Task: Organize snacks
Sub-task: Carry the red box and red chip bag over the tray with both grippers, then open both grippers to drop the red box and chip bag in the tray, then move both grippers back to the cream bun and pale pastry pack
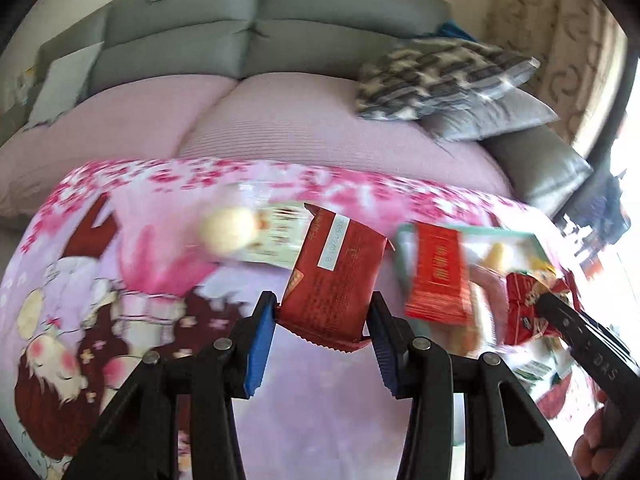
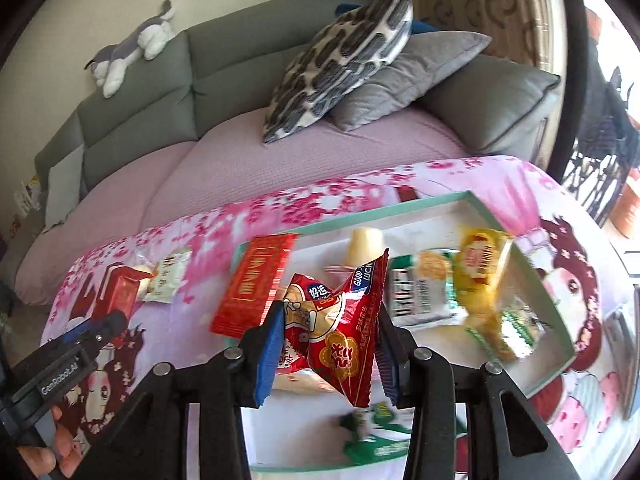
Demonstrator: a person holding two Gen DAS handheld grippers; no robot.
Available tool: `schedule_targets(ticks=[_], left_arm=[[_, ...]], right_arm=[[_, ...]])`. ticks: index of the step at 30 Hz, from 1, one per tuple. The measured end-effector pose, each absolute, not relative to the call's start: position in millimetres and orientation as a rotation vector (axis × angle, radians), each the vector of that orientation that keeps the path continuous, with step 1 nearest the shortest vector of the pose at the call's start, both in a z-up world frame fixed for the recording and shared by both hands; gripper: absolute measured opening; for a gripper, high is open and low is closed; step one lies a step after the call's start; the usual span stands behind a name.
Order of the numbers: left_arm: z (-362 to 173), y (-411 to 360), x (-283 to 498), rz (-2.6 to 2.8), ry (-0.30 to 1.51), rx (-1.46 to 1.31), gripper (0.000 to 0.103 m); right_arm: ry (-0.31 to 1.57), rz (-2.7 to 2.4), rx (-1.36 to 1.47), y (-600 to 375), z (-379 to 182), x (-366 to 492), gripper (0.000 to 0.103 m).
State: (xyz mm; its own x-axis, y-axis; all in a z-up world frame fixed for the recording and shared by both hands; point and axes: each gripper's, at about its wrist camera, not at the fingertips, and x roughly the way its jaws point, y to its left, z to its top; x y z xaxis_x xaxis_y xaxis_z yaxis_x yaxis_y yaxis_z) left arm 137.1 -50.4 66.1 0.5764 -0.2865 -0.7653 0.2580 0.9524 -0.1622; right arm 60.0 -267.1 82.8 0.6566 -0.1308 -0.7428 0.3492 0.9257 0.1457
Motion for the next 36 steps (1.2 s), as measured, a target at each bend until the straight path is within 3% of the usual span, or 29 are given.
schedule_targets(ticks=[10, 19, 22, 23, 28, 30, 33, 36], left_arm=[[59.0, -158.5, 95.8, -0.556, 0.928, 0.165, 0.047], [43.4, -178.2, 86.1, -0.578, 0.988, 0.21, 0.051], [44.7, -179.3, 85.0, -0.579, 0.981, 0.232, 0.064], [45.4, -178.6, 85.0, -0.578, 0.98, 0.233, 0.065], [55.1, -169.8, 87.6, -0.57, 0.968, 0.21, 0.069], [58.9, -161.9, 91.3, -0.544, 0.962, 0.193, 0.071], [61.9, -145.5, 100.8, -0.483, 0.949, 0.161, 0.087], [60.6, -121.3, 114.3, -0.408, 0.944, 0.104, 0.089]], right_arm=[[0.84, -0.446, 0.391, -347.4, 66.3, 18.3, 0.045], [0.885, -0.426, 0.41, -349.6, 49.0, 20.3, 0.047], [0.902, -0.447, 0.407, -351.9, 46.2, 20.4, 0.056], [0.905, -0.456, 0.405, -352.6, 45.7, 20.2, 0.063], [0.896, -0.468, 0.378, -351.9, 49.7, 20.3, 0.077], [0.89, -0.462, 0.351, -347.7, 52.4, 22.6, 0.089], [0.867, -0.441, 0.313, -338.7, 56.8, 26.1, 0.102], [0.852, -0.435, 0.27, -328.3, 61.0, 30.0, 0.103]])
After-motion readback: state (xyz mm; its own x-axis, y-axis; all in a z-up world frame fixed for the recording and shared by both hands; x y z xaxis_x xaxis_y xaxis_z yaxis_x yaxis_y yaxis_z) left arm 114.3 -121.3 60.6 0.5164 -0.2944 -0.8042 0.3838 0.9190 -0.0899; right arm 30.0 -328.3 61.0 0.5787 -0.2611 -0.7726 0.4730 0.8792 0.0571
